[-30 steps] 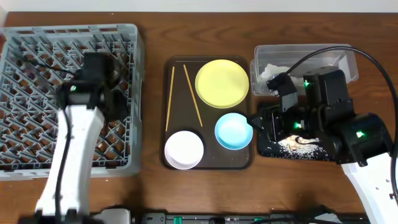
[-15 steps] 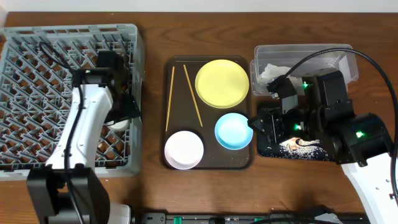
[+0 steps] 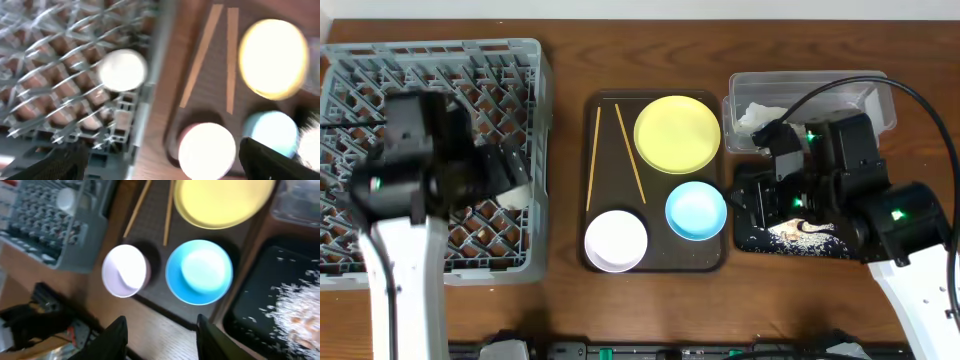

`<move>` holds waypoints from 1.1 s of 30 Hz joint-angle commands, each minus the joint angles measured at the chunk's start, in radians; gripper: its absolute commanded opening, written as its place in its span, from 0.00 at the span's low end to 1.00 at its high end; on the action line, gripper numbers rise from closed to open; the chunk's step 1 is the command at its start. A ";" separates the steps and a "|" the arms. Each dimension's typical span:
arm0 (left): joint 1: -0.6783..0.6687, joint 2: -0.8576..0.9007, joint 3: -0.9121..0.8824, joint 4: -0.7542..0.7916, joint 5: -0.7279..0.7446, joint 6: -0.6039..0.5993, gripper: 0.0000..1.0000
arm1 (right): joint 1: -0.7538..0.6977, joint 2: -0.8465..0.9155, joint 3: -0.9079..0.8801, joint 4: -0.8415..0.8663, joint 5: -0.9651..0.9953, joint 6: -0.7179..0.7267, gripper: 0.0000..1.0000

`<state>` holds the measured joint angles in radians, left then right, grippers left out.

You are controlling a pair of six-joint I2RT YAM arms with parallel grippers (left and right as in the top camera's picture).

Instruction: Sort waste into correct bins and load items into the dishwasher

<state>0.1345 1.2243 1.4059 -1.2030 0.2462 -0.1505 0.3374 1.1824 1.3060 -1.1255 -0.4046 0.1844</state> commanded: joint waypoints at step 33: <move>-0.029 -0.296 0.014 -0.009 0.109 0.113 0.98 | 0.244 0.350 -0.042 0.259 0.175 0.054 0.51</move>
<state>0.1081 0.9295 1.4071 -1.2083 0.3420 -0.0509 0.5877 1.5383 1.2663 -0.8700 -0.2443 0.2317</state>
